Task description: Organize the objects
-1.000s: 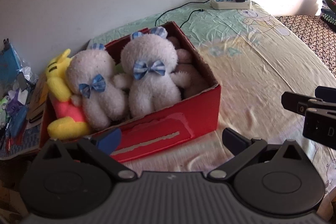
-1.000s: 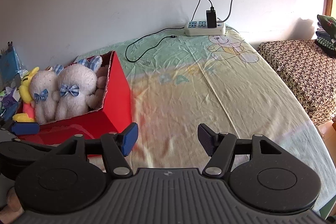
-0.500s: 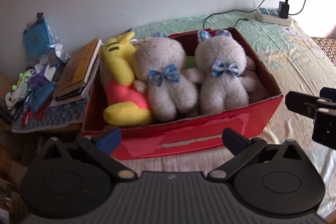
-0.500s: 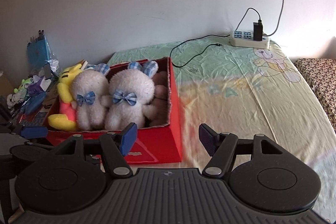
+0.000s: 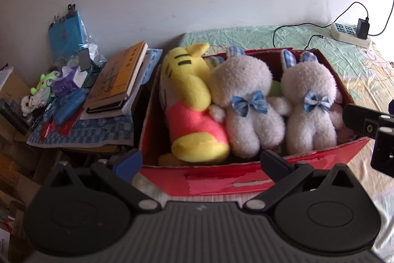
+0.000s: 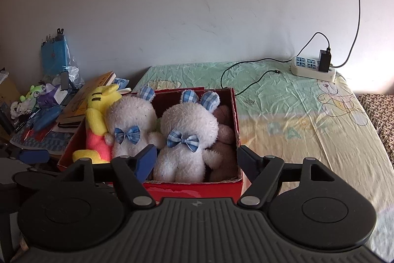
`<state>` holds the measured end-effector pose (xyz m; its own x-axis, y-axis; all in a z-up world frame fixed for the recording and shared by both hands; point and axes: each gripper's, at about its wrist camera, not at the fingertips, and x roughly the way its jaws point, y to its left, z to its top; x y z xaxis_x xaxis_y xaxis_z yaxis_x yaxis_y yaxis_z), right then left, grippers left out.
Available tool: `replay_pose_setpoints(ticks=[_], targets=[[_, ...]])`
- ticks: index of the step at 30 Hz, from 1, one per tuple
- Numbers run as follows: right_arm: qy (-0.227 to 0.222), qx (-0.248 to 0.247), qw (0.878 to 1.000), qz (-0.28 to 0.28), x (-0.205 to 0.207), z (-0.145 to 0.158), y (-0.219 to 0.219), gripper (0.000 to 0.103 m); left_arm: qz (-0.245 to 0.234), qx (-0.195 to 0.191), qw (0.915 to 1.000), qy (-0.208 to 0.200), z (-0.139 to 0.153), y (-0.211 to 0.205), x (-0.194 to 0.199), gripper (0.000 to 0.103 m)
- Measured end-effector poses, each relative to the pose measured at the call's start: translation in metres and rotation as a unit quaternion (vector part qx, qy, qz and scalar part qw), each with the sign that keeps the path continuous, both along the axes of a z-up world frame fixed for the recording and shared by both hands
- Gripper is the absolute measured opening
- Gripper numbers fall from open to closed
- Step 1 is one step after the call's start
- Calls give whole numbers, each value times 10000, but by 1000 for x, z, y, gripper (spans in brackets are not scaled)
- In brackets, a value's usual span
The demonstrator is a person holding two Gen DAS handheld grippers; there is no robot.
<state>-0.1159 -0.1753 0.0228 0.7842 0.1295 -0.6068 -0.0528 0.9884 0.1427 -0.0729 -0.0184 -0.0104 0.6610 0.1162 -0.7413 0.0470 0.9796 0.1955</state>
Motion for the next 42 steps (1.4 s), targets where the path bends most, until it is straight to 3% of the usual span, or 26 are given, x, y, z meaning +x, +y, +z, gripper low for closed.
replay_pose_setpoints(ticks=[31, 42], targets=[[95, 64, 9999, 20, 24, -7, 7, 76, -54, 8, 10000, -33, -2, 5, 28, 102], [45, 106, 9999, -16, 19, -5, 7, 76, 48, 80, 9995, -299, 5, 8, 21, 97]])
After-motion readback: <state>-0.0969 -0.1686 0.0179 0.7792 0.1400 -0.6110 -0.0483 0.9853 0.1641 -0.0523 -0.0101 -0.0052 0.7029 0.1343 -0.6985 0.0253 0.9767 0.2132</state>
